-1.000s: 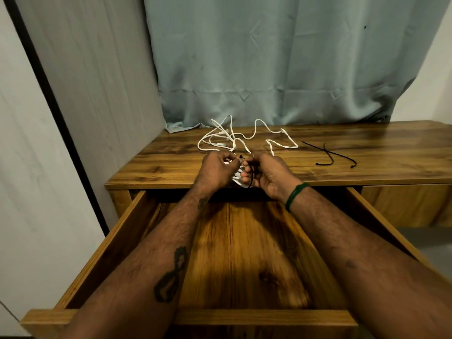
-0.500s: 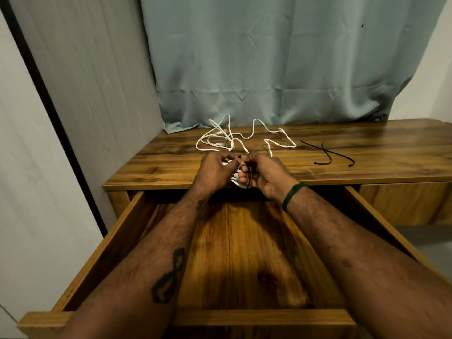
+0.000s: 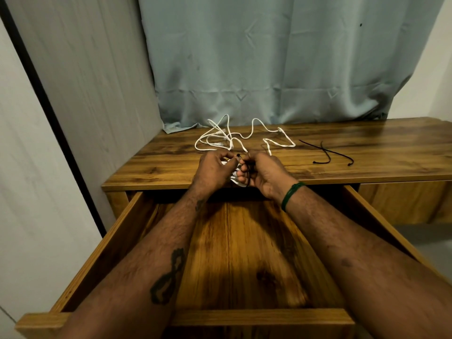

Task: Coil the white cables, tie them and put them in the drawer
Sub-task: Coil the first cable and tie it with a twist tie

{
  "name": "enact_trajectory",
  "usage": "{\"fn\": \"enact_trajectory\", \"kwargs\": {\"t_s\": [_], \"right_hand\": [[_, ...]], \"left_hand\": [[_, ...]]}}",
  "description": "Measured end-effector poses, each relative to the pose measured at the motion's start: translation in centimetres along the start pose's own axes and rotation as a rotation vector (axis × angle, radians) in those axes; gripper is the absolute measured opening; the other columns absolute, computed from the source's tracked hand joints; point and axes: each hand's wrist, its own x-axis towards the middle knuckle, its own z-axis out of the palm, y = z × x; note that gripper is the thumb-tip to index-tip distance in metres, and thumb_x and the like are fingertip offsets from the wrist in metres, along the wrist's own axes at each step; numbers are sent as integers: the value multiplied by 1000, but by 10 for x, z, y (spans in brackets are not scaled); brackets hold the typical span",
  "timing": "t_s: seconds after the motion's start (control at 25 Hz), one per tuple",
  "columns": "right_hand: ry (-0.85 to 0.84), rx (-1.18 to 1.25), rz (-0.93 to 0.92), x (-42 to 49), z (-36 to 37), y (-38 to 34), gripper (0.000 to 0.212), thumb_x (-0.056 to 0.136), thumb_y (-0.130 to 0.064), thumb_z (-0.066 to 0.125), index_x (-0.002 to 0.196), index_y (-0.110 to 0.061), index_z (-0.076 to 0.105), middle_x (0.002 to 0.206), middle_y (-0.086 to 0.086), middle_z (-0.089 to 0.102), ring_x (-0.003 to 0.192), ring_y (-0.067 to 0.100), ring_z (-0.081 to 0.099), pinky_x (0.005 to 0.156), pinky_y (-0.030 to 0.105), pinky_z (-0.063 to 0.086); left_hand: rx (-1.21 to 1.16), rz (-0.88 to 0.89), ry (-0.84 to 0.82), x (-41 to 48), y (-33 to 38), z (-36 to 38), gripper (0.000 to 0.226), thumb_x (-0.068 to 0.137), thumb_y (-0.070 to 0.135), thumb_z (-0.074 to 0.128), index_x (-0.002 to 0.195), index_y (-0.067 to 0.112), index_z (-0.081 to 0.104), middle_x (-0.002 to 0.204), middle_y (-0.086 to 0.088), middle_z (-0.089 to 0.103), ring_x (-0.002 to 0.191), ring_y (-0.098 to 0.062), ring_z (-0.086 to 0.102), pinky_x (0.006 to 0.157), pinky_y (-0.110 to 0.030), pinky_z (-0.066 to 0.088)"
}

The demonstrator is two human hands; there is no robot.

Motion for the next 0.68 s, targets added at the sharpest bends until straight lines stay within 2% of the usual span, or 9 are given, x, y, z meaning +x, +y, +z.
{"fn": "enact_trajectory", "kwargs": {"t_s": [0.16,0.36,0.48,0.6,0.68], "right_hand": [[-3,-21,16,3,-1,3,20,92,-11,52,75,-7,62,57,4,54,48,16,57,45,24,52],[6,-81,-13,7,-3,4,10,95,-7,59,88,-4,64,65,7,60,50,15,58,47,25,52],[29,-115,-60,8,-6,1,4,93,-5,63,90,-2,65,66,10,64,48,16,62,45,24,52],[15,-124,-14,8,-11,-2,7,92,-4,61,87,-4,65,62,10,65,48,18,62,43,23,51],[41,-159,-21,7,-12,-4,6,88,-3,63,83,-5,67,63,10,64,48,19,58,43,23,48]], "left_hand": [[17,16,-33,-3,4,-1,12,90,30,70,96,23,77,90,6,74,79,-10,69,67,-21,48],[33,34,-107,-3,3,-8,18,90,34,67,102,27,78,94,10,77,89,-7,71,80,-30,58],[-3,66,-189,-2,1,-7,22,86,38,67,100,27,79,89,7,78,84,-18,74,76,-41,60],[-7,110,-245,-2,1,-8,13,87,31,71,95,26,80,88,9,78,83,-13,73,79,-38,60],[-36,98,-285,-3,4,-10,8,87,30,73,90,27,79,82,12,76,75,-12,70,70,-39,60]]}}
